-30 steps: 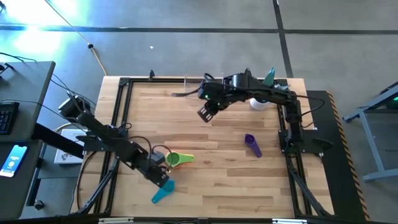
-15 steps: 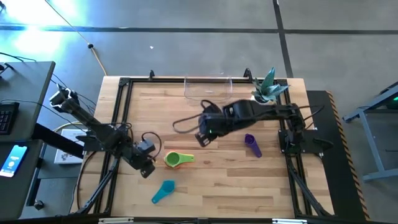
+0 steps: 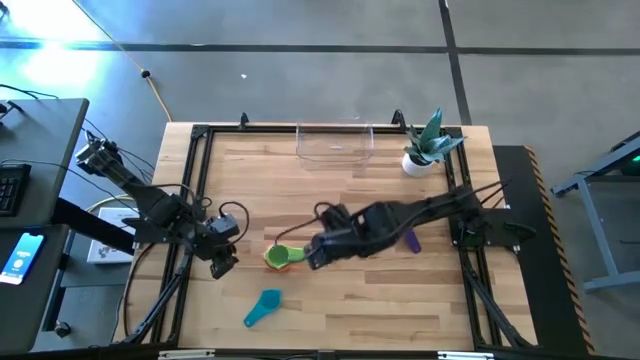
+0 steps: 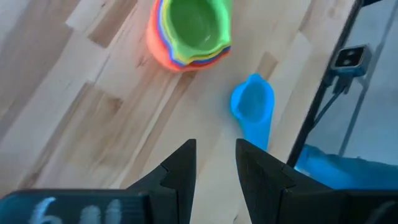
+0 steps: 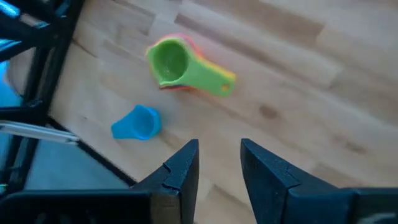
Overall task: Nest measuring cups in basket
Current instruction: Stack the light blue measuring cup on top of the light green measuring cup
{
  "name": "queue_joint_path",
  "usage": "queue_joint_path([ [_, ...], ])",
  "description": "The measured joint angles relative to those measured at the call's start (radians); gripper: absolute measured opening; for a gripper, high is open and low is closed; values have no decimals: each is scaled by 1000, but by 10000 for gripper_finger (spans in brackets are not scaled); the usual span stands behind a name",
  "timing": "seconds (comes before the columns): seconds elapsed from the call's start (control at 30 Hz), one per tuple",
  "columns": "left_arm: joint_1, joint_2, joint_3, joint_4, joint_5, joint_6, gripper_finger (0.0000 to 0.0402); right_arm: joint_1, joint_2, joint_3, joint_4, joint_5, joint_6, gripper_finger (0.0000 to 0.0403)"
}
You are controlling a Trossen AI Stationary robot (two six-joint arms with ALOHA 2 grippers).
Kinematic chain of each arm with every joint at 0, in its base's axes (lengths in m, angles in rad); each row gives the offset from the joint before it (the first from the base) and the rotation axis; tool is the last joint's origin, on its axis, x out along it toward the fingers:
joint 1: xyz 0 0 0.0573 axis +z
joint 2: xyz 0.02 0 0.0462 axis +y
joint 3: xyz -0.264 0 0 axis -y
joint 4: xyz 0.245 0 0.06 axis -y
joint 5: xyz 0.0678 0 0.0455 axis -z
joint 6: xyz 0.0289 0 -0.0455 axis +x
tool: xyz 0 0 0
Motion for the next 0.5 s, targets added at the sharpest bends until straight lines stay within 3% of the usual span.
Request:
queue_joint_path([
  [0.2, 0, -29, -1, -65, -4, 0, 104, 29, 67, 0, 100, 2, 121, 134],
  [0.5, 0, -40, 0, -91, -4, 13, 104, 54, 167, 0, 320, 28, 191, 135],
])
